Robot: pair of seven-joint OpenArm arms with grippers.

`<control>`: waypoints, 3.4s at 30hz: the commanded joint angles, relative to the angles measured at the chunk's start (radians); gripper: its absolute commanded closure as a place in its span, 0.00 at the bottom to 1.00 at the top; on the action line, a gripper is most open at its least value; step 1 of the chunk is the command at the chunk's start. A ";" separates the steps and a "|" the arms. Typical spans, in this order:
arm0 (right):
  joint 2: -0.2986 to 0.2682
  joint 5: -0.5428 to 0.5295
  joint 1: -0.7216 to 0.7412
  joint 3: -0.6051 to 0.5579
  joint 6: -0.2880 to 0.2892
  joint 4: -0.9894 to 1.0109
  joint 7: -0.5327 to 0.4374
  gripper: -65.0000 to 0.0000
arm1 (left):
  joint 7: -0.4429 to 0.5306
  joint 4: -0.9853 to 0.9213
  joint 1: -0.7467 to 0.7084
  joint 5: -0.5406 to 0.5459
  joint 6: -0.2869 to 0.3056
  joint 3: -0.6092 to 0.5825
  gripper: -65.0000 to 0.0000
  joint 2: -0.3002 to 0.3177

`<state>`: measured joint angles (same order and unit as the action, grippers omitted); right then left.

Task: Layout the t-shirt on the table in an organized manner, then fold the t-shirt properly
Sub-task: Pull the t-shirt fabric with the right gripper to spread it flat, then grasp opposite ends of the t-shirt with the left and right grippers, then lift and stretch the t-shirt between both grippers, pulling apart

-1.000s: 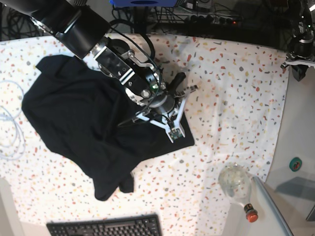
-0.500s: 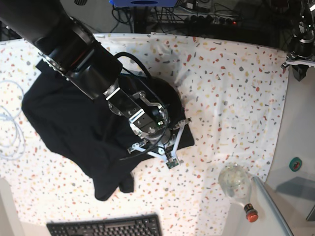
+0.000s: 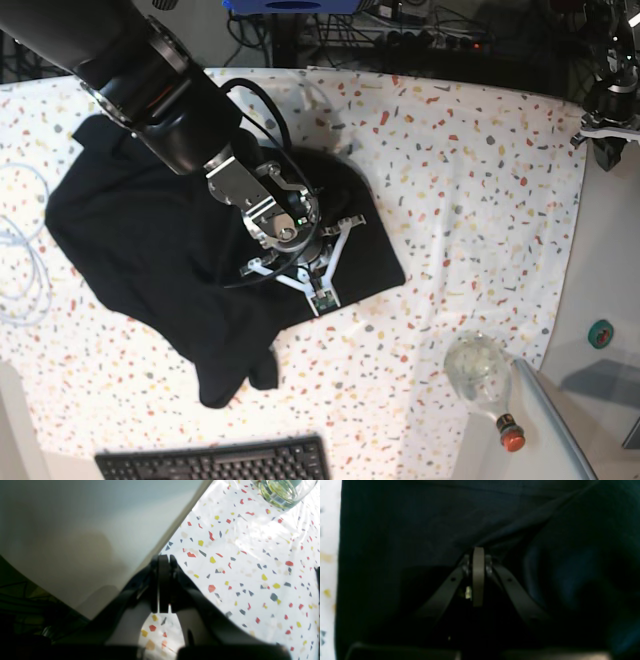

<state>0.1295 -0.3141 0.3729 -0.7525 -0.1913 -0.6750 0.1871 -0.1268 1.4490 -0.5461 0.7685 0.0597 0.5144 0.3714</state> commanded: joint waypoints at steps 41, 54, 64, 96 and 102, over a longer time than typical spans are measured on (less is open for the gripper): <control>-0.325 -0.024 -0.384 0.321 0.034 -0.889 0.229 1.00 | 0.020 -0.038 0.017 0.164 0.225 -0.359 0.47 -0.058; -0.327 -0.027 -0.513 0.537 0.034 -0.994 0.225 1.00 | 0.019 -0.236 0.245 0.162 0.225 -0.534 0.48 -0.087; -0.216 -0.027 -0.700 0.985 0.039 -1.055 0.231 1.00 | 0.019 -0.299 0.312 0.162 0.225 -0.632 0.73 -0.088; -0.098 -0.024 -0.682 1.287 0.332 -0.751 0.242 0.87 | 0.020 -0.290 0.306 0.162 0.225 -0.607 1.00 -0.058; -0.090 -0.027 -0.681 1.372 0.332 -0.799 0.337 1.00 | 0.020 -0.268 0.286 0.159 0.225 -0.503 1.00 -0.058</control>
<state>0.0494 -0.3359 -0.3096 0.6163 0.1390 -1.4521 0.5404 -0.1276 1.1606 -0.2672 0.9203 0.2714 0.0074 0.3027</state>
